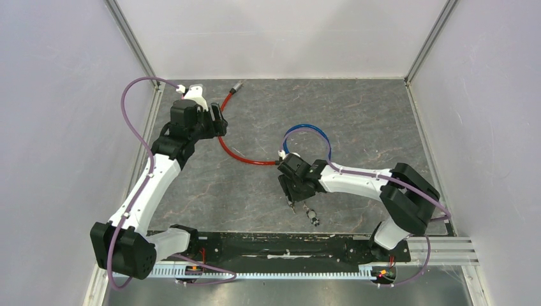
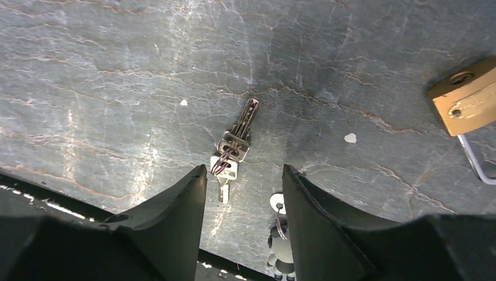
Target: Unlock with the key
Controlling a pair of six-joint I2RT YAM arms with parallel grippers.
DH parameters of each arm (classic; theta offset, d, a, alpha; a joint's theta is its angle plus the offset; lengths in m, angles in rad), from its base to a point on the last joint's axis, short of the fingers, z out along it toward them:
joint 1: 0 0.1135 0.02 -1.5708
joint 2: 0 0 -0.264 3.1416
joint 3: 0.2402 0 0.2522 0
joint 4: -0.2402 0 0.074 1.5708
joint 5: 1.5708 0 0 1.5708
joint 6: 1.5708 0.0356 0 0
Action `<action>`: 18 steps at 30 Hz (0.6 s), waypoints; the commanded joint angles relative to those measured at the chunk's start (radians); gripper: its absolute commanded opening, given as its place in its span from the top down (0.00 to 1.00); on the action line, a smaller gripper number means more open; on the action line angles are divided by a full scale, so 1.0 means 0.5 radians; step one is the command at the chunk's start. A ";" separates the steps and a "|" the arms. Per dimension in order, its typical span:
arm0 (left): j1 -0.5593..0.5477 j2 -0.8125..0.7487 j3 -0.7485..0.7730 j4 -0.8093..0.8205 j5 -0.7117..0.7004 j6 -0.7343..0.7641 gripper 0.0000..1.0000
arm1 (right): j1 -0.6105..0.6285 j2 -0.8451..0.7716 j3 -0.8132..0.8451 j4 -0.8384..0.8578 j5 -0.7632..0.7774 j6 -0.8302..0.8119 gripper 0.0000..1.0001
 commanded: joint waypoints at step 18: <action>0.001 0.016 0.031 0.005 -0.016 -0.096 0.25 | 0.128 0.323 0.214 -0.155 0.249 0.077 0.61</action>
